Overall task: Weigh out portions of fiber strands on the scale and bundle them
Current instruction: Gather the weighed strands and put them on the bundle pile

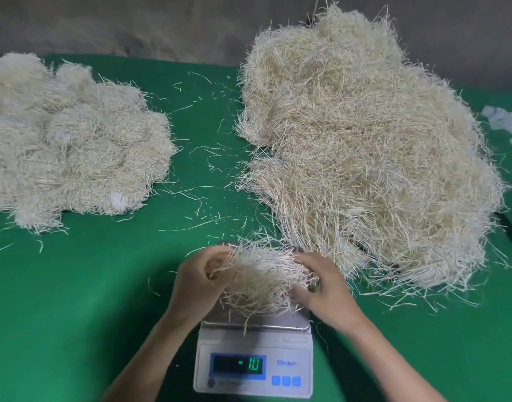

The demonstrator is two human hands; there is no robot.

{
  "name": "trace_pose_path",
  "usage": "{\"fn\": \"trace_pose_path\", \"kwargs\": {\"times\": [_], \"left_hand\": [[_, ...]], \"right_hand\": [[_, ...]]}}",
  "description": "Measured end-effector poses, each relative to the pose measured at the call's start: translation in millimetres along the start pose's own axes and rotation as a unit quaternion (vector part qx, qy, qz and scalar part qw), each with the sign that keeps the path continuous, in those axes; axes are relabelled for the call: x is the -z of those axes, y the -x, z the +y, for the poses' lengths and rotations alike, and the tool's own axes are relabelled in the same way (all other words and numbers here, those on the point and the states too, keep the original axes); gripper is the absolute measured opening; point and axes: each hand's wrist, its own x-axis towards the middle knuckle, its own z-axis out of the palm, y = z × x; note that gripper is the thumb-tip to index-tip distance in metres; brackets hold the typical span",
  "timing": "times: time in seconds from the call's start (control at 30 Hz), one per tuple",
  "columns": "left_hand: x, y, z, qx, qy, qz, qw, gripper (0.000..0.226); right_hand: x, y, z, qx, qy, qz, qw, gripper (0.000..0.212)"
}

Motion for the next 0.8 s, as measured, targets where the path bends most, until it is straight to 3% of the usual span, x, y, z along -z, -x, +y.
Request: {"fn": "trace_pose_path", "kwargs": {"times": [0.2,0.47,0.7,0.8], "left_hand": [[-6,6,-2,0.039,-0.057,-0.008,0.998,0.031],[6,12,14,0.023,0.021,0.021,0.999,0.050],[12,13,29,0.004,0.097,0.037,0.995,0.039],[16,13,34,0.010,0.124,0.066,0.990,0.038]], "right_hand": [[-15,4,-3,-0.053,0.001,-0.022,0.998,0.056],[-8,4,-8,-0.040,0.007,-0.023,0.999,0.064],[27,9,-25,-0.003,0.085,-0.009,0.996,0.093],[38,9,-37,0.051,0.086,0.024,0.995,0.089]]}}
